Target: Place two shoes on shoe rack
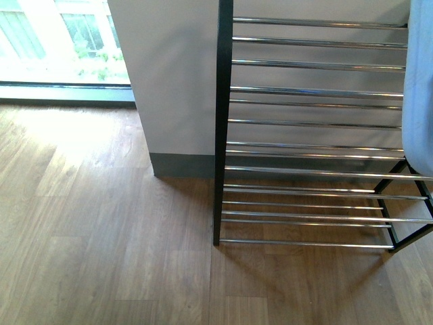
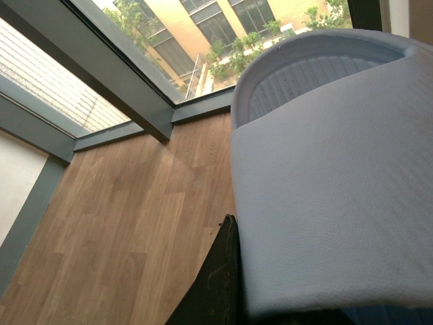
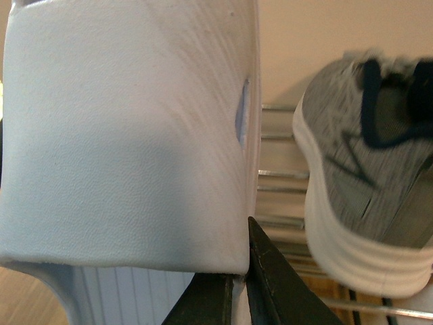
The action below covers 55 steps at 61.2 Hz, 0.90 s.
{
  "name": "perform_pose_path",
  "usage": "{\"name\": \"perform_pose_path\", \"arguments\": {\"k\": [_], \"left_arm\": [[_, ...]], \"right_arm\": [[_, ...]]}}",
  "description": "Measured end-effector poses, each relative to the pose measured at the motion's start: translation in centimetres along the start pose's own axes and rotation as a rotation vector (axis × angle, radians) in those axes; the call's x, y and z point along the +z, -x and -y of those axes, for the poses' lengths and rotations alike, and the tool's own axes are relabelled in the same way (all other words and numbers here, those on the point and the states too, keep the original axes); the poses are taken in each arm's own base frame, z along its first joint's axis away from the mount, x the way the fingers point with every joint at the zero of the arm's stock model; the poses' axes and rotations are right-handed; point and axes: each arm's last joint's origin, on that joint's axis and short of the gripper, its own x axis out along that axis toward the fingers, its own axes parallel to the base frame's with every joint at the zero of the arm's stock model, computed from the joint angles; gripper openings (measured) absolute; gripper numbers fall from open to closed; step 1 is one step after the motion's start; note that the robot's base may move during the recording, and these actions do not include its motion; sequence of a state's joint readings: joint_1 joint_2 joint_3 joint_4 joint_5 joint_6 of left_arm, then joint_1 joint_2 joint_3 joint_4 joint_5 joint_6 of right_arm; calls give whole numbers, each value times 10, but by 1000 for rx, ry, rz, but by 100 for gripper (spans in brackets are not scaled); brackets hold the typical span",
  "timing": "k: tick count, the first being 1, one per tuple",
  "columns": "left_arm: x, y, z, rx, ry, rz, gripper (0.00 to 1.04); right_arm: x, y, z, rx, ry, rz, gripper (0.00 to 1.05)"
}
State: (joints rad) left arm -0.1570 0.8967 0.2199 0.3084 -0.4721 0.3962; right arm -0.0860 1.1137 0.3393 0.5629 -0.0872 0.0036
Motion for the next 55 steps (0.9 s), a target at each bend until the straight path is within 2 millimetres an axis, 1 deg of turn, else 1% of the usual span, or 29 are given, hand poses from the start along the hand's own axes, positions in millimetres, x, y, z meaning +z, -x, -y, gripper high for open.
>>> {"name": "perform_pose_path", "arguments": {"k": [2,7,11,15,17,22,28,30,36,43,55], "left_arm": [[0,0,0,0,0,0,2],[0,0,0,0,0,0,2],[0,0,0,0,0,0,2],[0,0,0,0,0,0,2],[0,0,0,0,0,0,2],[0,0,0,0,0,0,2],[0,0,0,0,0,0,2],[0,0,0,0,0,0,2],[0,0,0,0,0,0,2],[0,0,0,0,0,0,2],[0,0,0,0,0,0,2]], "right_arm": [[4,-5,0,13,6,-25,1],[14,-26,4,40,15,-120,1],[21,-46,8,66,15,-204,1],[28,-63,12,62,9,-265,1],[32,-76,15,62,7,-305,1],[39,-97,20,34,15,-361,1],[44,-115,26,12,15,-408,1],[45,-125,29,5,21,-439,1],[41,-145,37,-32,57,-503,1],[42,-166,48,-89,81,-542,1],[45,-183,59,-157,89,-561,1]]}}
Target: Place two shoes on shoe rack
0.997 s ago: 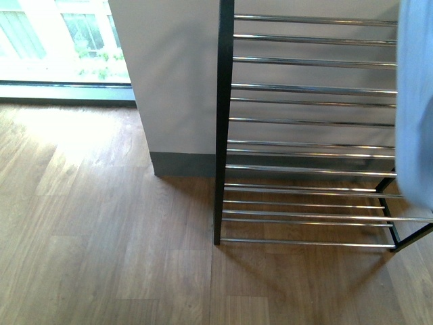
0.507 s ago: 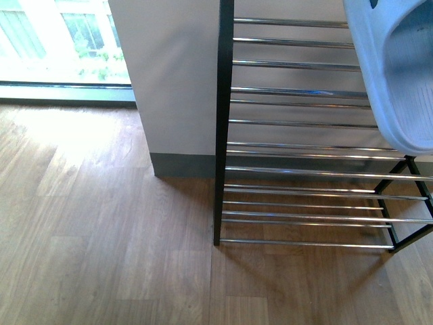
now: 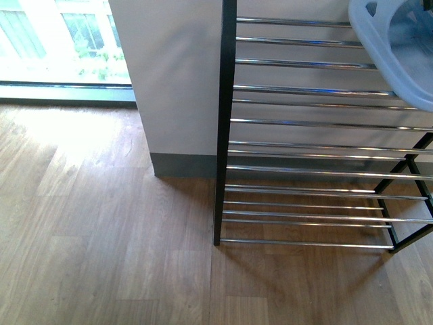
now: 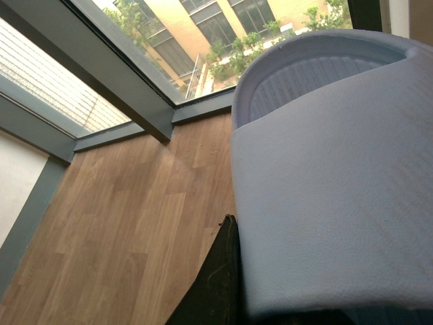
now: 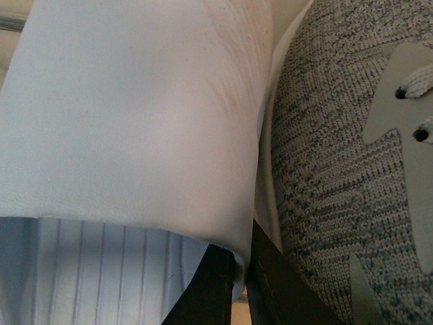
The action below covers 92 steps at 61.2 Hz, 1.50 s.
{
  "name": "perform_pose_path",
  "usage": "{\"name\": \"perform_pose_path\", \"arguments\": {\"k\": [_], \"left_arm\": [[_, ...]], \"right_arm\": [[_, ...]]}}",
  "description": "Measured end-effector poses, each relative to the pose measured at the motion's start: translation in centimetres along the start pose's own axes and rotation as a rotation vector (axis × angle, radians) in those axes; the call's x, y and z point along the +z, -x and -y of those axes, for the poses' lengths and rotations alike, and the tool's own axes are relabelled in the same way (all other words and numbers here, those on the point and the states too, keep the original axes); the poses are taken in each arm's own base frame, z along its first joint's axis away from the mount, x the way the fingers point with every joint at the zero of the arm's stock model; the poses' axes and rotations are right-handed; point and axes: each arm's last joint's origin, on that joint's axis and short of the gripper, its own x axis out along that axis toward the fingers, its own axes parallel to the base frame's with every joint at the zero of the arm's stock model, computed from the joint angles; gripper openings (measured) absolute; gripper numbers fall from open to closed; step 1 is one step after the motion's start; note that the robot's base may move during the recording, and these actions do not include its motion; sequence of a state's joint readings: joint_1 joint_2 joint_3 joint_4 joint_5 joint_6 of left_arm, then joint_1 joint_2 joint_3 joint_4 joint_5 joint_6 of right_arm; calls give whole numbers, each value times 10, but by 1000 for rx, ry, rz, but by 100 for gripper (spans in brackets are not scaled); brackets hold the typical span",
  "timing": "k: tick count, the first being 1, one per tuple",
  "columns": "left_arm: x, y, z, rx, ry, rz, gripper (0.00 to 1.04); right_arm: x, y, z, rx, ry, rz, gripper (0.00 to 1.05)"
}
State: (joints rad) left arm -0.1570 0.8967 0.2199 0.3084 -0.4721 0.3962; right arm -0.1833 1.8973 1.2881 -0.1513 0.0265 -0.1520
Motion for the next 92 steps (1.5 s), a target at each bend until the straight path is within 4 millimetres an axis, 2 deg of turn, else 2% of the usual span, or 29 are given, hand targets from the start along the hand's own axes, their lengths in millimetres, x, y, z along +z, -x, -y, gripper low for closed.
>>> {"name": "perform_pose_path", "arguments": {"k": [13,15,29,41,53,60,71,75,80,84,92], "left_arm": [[0,0,0,0,0,0,2],[0,0,0,0,0,0,2],[0,0,0,0,0,0,2],[0,0,0,0,0,0,2],[0,0,0,0,0,0,2],[0,0,0,0,0,0,2],[0,0,0,0,0,0,2],[0,0,0,0,0,0,2],[0,0,0,0,0,0,2],[0,0,0,0,0,0,2],[0,0,0,0,0,0,2]], "right_arm": [[8,-10,4,-50,-5,0,1],[9,-10,5,-54,-5,4,4],[11,-1,10,-55,-15,56,37],[7,30,23,-60,-29,127,68],[-2,61,24,-8,-30,199,97],[-10,85,15,60,-31,283,95],[-24,144,-5,197,-54,543,96],[-33,159,-12,215,-55,600,96],[-55,179,-24,249,-62,669,96],[-80,195,-32,262,-74,727,96],[-121,214,-37,259,-129,838,96]]}}
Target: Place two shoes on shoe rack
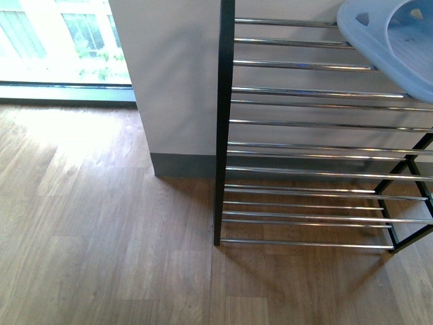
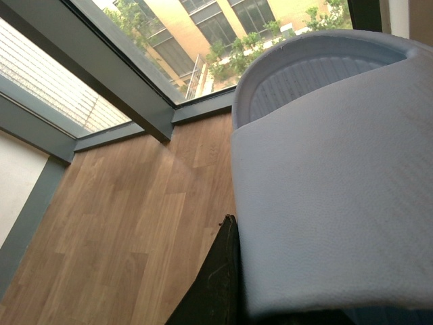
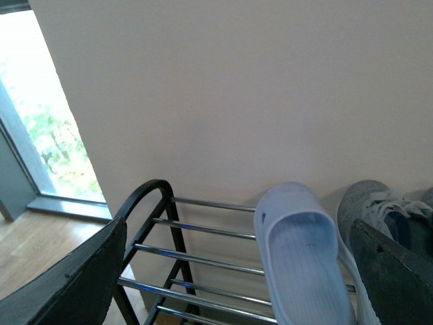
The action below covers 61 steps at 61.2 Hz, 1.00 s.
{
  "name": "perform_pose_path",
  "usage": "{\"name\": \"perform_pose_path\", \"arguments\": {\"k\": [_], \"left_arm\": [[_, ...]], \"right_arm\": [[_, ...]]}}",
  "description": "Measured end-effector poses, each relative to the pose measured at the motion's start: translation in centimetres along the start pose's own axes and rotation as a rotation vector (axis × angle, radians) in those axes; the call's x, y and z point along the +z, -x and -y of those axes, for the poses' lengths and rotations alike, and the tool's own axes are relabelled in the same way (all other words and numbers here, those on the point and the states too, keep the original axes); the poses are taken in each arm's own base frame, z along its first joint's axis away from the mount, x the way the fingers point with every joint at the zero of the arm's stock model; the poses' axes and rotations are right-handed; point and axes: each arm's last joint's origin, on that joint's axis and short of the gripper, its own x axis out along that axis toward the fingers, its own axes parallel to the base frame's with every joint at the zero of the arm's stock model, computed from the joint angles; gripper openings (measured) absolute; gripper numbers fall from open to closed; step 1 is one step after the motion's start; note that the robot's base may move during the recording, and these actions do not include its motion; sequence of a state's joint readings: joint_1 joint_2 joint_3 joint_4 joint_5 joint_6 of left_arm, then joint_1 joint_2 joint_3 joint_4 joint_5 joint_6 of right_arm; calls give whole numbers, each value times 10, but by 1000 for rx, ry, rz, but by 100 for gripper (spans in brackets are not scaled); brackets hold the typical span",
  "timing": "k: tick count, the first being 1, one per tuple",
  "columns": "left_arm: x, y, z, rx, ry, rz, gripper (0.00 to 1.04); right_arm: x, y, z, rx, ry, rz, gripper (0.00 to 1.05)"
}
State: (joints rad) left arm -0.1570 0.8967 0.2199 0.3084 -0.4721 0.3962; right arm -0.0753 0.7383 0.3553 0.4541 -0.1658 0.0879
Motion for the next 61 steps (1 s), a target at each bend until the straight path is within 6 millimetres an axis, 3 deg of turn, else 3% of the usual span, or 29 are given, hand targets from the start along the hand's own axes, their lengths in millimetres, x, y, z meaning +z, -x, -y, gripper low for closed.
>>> {"name": "perform_pose_path", "arguments": {"k": [4,12,20,46,61], "left_arm": [[0,0,0,0,0,0,2],[0,0,0,0,0,0,2],[0,0,0,0,0,0,2],[0,0,0,0,0,0,2],[0,0,0,0,0,0,2]], "right_arm": [[-7,11,1,-37,-19,55,96],[-13,13,4,-90,-35,76,95],[-25,20,0,-122,33,-60,73],[-57,43,-7,-97,75,-71,1],[-66,51,-7,-98,76,-71,1]]}}
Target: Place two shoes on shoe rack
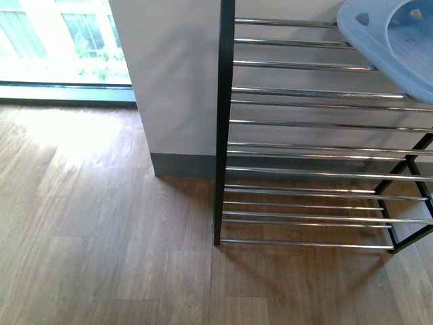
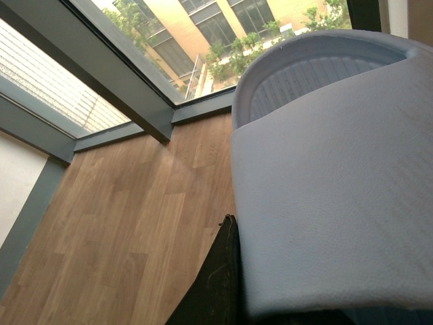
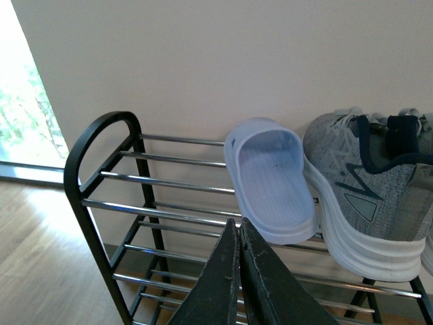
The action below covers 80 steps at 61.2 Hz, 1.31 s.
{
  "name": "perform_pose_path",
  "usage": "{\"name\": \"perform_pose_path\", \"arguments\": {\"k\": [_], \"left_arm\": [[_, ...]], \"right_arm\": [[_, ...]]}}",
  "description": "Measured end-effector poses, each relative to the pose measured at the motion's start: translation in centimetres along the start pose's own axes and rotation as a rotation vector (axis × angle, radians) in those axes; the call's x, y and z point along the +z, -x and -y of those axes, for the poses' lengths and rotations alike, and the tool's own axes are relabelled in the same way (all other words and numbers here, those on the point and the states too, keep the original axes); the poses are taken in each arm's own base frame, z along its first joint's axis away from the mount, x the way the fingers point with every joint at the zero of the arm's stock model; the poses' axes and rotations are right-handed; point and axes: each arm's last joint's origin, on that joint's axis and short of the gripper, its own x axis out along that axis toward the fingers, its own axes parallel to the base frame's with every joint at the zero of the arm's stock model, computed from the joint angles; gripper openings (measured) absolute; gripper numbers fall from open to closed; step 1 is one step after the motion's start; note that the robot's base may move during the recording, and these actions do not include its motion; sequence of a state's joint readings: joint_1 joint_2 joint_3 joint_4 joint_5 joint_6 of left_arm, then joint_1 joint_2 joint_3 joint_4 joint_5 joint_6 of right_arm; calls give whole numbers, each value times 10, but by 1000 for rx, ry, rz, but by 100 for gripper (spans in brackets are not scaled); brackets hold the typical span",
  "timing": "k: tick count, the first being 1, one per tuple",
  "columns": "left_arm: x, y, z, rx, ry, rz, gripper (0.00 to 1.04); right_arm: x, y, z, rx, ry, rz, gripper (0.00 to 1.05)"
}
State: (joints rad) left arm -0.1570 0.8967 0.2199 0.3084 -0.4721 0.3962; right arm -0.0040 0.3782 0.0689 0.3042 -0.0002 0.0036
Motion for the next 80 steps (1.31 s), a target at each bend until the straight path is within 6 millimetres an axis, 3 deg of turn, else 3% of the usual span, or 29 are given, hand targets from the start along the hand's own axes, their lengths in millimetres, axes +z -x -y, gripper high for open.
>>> {"name": "perform_pose_path", "arguments": {"k": [36,42,60,80], "left_arm": [[0,0,0,0,0,0,2],[0,0,0,0,0,0,2],[0,0,0,0,0,0,2],[0,0,0,2,0,-1,2]], "right_arm": [[-10,15,0,0,0,26,1],[-14,25,0,0,0,16,1],[-13,26,0,0,1,21,2],[-13,26,0,3,1,22,62]]}}
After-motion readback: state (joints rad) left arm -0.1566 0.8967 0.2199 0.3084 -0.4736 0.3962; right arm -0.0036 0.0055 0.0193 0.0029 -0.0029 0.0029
